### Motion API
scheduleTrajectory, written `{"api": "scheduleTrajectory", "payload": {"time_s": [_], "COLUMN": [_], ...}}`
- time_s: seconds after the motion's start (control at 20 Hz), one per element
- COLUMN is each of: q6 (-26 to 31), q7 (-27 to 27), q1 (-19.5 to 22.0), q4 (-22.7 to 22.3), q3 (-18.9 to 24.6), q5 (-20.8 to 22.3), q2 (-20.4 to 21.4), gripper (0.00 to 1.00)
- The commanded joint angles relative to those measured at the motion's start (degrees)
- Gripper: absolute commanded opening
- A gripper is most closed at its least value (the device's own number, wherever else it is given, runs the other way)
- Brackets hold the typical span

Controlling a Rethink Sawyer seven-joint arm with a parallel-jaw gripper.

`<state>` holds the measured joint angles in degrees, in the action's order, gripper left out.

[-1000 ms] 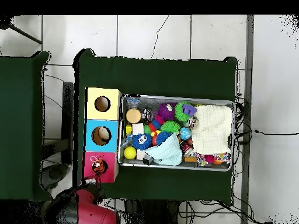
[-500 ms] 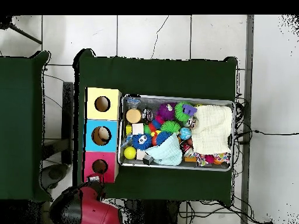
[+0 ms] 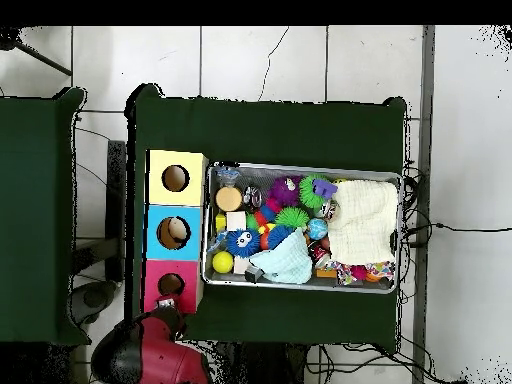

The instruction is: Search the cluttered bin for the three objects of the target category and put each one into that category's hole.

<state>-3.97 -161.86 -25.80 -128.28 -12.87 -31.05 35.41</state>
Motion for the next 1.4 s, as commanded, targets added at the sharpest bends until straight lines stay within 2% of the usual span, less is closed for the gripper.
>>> {"api": "scheduleTrajectory", "payload": {"time_s": [0.05,0.15,0.3,0.75,0.9,1.15,1.35,1.4], "q6": [11.4,16.7,23.0,35.0,34.6,26.0,26.4,24.8], "q7": [-4.8,-4.6,-5.1,-5.8,-5.9,-4.4,-4.6,-3.6], "q1": [0.4,-0.1,-1.1,-1.7,-1.4,1.1,0.4,1.6], "q4": [3.1,4.3,7.3,11.9,12.0,8.8,8.0,7.0], "q3": [-1.0,-3.4,-6.6,-10.9,-10.7,-7.3,-7.7,-6.7], "q5": [-0.4,0.5,1.7,5.6,6.0,5.2,5.5,5.5], "q2": [4.2,7.0,8.2,12.2,12.1,9.6,10.8,10.9], "gripper": [1.00,1.00,1.00,1.00,1.00,1.00,1.00,1.00]}}
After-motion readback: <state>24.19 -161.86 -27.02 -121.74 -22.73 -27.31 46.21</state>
